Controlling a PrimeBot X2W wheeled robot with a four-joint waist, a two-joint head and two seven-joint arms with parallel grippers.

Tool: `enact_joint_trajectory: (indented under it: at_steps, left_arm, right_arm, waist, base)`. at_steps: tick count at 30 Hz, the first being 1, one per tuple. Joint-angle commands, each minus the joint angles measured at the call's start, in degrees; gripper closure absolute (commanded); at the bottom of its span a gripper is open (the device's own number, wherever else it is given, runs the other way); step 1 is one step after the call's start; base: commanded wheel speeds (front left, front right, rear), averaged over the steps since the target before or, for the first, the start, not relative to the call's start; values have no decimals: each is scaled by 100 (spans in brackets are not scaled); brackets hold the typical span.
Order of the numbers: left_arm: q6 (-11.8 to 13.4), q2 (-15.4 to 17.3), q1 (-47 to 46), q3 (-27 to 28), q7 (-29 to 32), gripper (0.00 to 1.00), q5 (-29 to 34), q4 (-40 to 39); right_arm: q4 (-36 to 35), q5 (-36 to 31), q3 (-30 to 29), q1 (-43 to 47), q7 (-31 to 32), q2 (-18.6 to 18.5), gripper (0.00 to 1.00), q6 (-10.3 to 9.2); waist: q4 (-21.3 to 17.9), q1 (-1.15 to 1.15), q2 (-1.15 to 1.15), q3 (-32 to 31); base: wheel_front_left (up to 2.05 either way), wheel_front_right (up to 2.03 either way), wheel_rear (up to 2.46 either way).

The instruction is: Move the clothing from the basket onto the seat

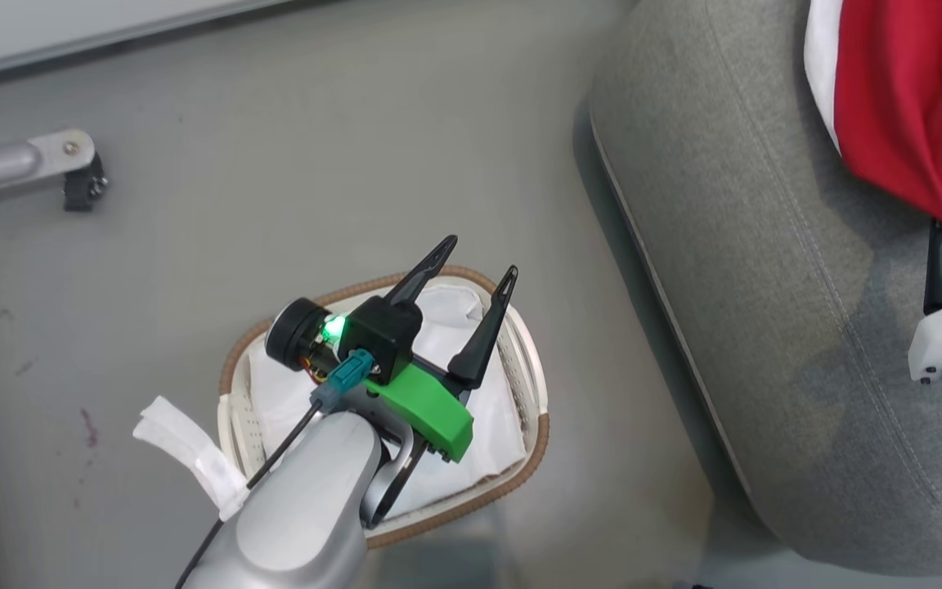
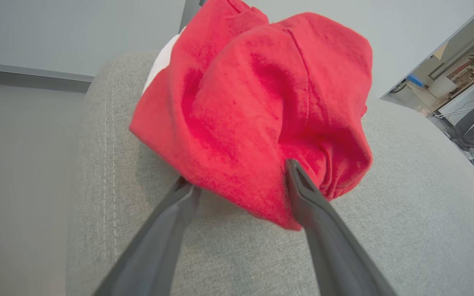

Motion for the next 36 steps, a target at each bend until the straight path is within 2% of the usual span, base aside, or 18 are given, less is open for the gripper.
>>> enact_joint_trajectory:
  at_steps: [1,12,17,22,30,36]
  left_arm:
    - [-16,-16,139,71,6,0,-7,-6]
    - [-17,-141,596,424,6,0,-75,9]
    - [-17,-163,779,687,5,0,-175,17]
    - [55,-176,963,1062,6,0,-126,32]
    - [257,-178,1381,1846,6,0,-39,-144]
    - [356,-179,1814,2519,6,0,159,-345]
  right_arm:
    - [-18,43,30,148,-13,8,0,-8]
    - [-381,132,290,757,-12,165,0,-8]
    - [-435,219,422,650,-13,-2,0,-8]
    - [-470,288,605,482,-12,-15,0,-8]
    - [-462,474,1028,321,-13,264,0,-8]
    - [-479,612,1291,557,-13,577,0,-8]
  waist:
    - [145,0,0,-344]
    - [435,0,0,-888]
    - [629,0,0,-1168]
    - [816,0,0,-1460]
    - [1157,0,0,-1845]
    - [1359,0,0,-2019]
  base:
    - [0,0,0]
    - [0,0,0]
    - [0,0,0]
    - [0,0,0]
    - [0,0,0]
    - [0,0,0]
